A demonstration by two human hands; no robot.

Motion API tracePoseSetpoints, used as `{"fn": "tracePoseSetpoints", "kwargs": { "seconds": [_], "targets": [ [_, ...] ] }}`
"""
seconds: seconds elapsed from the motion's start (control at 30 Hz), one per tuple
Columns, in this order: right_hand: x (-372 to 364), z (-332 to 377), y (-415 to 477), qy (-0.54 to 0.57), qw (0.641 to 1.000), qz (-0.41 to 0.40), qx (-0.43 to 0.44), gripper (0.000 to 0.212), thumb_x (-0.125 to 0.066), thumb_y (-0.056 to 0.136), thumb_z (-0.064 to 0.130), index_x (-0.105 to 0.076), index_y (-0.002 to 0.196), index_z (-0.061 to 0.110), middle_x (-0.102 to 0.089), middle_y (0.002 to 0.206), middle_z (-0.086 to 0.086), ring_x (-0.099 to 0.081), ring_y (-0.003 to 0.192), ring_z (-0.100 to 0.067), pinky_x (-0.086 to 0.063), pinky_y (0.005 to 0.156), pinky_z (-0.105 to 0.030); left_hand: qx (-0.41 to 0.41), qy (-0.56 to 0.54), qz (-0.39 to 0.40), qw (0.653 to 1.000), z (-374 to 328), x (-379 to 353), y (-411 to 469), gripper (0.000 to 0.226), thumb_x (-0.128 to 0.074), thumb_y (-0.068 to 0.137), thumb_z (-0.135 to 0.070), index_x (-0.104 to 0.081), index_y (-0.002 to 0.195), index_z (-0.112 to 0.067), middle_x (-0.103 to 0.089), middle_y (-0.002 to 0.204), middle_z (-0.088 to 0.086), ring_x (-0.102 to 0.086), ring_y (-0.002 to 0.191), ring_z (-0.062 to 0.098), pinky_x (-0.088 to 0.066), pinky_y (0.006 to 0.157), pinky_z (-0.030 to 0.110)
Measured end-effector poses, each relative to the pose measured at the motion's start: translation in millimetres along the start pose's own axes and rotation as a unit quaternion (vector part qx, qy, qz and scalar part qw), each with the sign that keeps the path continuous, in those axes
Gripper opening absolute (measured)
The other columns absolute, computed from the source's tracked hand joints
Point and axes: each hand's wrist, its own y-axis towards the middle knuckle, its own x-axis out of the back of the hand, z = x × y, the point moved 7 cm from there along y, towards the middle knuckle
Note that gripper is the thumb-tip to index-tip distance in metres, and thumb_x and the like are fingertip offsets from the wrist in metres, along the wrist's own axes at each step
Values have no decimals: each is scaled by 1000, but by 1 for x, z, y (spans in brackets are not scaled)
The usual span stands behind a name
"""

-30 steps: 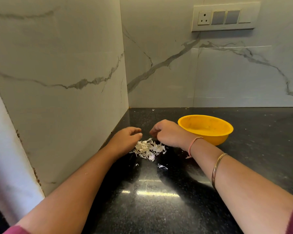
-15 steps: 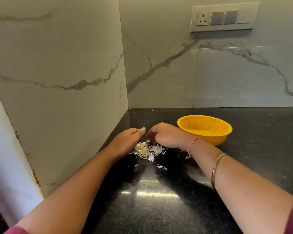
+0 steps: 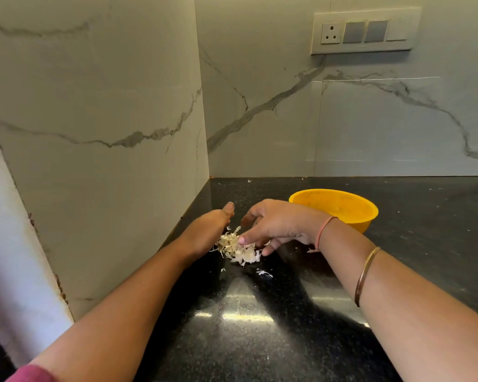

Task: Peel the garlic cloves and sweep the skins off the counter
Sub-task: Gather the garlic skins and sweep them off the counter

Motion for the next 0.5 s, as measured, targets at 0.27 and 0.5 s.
{"fn": "tracePoseSetpoints", "kwargs": {
  "seconds": [0.27, 0.5],
  "targets": [
    [-16, -8, -22, -99, 986, 118, -67, 87, -74, 75, -2, -26, 144, 20, -40, 128, -12, -58, 92, -21, -57, 73, -29, -11, -52, 13, 999, -5, -3, -2, 70, -21, 84, -68, -51, 129, -23, -49, 139, 4, -45, 129, 19, -28, 113, 43],
    [-19, 0, 3, 4, 999, 34, 13, 68, -64, 79, -13, -33, 137, 4, -52, 83, -9, -64, 61, -16, -57, 59, -21, -6, -139, 19, 990, -7, -5, -1, 54, -22, 95, -53, -55, 119, -18, -61, 120, 9, -58, 111, 20, -35, 109, 42]
  ]
}}
